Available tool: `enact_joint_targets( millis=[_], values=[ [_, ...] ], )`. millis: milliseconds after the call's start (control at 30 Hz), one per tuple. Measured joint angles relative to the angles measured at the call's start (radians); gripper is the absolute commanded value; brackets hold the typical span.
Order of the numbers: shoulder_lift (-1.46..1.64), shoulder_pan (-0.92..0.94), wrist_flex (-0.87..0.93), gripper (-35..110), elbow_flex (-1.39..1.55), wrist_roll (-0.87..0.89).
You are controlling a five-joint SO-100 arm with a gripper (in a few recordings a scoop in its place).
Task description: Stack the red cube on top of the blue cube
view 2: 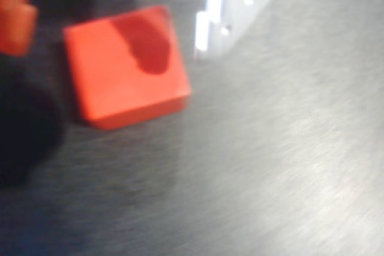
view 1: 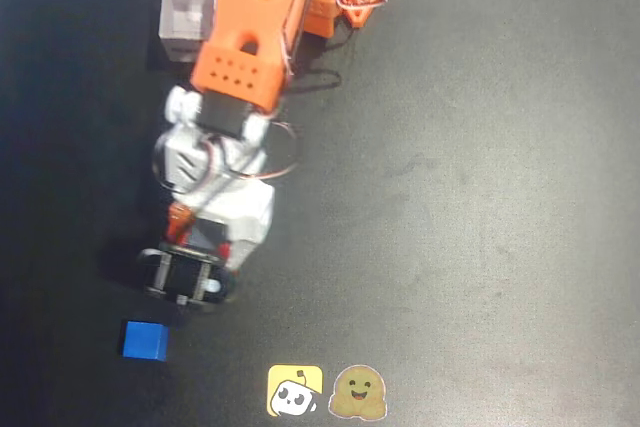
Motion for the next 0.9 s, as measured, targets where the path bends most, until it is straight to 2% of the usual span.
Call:
enact_joint_targets(
  millis=[533, 900],
  values=[
    [0.000, -0.002, -0.186, 25, 0.163, -0.002],
    [-0.012, -0.002, -0.209, 25, 0.175, -0.011]
  ],
)
